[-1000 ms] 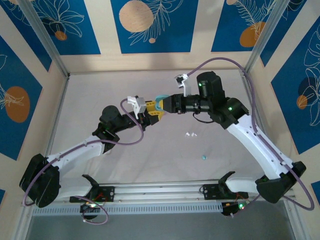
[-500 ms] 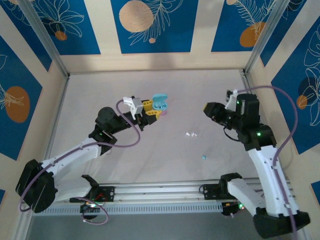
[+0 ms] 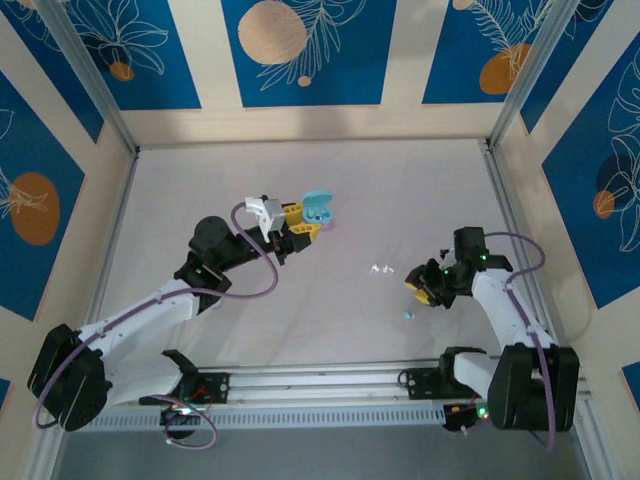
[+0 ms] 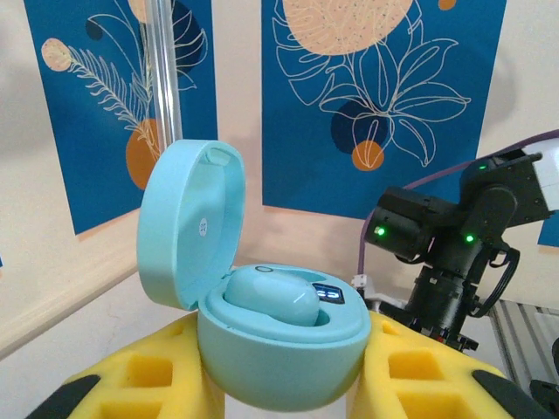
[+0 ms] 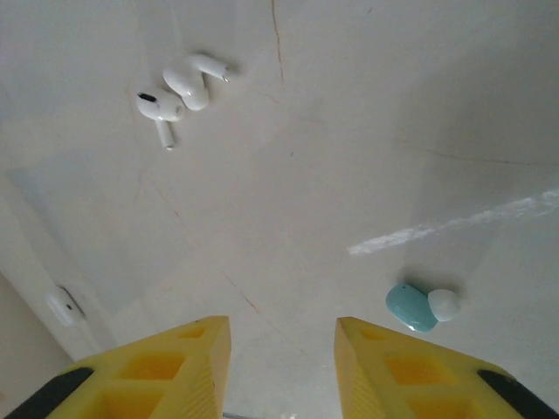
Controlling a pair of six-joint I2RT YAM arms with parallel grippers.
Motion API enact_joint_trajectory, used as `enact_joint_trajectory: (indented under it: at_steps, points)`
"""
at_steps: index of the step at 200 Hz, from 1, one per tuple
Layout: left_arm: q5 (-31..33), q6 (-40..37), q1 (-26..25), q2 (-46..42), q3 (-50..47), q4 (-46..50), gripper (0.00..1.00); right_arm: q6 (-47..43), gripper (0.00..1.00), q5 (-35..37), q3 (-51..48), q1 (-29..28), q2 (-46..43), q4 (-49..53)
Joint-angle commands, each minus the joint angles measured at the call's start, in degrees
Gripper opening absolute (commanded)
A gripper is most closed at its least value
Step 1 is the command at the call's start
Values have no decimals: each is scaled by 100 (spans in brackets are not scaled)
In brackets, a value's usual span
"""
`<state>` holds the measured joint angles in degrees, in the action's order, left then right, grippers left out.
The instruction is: Insert wireless bluetooth earbuds into charging case
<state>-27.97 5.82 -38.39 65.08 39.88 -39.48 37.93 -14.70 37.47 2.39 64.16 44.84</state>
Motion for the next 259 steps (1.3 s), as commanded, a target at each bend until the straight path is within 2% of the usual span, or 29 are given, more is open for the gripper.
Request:
enact_joint_trajectory:
  at_steps: [1,36,102,259]
  points:
    - [-24,-47,-70,47,132,-118,30,-211,38,366,311,-248,419,133]
    - [-52,-11,-72,58,161,-104,30,-199,40,604,284,-332,1018,-102]
    - [-8,-46,-72,41,135,-49,30,-34,45,523,-114,-397,1296,-529]
    - [10,-82,-71,92,66,-145,30,720,45,1203,-189,-1263,1081,-87]
